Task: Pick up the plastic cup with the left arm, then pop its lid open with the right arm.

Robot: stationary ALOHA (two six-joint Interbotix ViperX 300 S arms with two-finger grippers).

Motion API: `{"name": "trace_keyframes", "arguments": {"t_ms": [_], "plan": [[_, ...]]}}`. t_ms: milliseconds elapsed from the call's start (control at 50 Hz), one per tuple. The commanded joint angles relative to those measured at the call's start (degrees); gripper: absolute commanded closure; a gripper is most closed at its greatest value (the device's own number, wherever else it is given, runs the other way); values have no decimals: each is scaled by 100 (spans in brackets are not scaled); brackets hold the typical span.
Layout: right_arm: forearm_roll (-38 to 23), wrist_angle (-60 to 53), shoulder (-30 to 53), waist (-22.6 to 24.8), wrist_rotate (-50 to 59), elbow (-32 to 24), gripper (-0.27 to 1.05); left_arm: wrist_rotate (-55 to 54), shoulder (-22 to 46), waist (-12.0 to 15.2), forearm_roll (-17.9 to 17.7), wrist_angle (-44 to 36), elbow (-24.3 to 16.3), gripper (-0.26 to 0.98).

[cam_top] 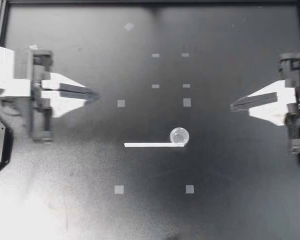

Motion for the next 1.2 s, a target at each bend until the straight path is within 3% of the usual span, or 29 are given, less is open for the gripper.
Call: {"name": "trace_keyframes", "arguments": {"t_ms": [0,260,400,620,1180], "plan": [[9,44,149,-35,123,-158,85,0,281,26,0,-185,-167,72],[18,114,940,-35,299,-149,85,-158,1239,26,-26,-624,-237,43],[35,70,1397,-44,343,-149,85,-229,1626,18,-26,-861,-211,34],[149,-439,2153,-35,563,-97,85,-334,2259,-70,0,-1424,-202,33],[149,-563,3533,-35,650,-281,85,-352,3604,-141,9,-1538,-598,29]]}}
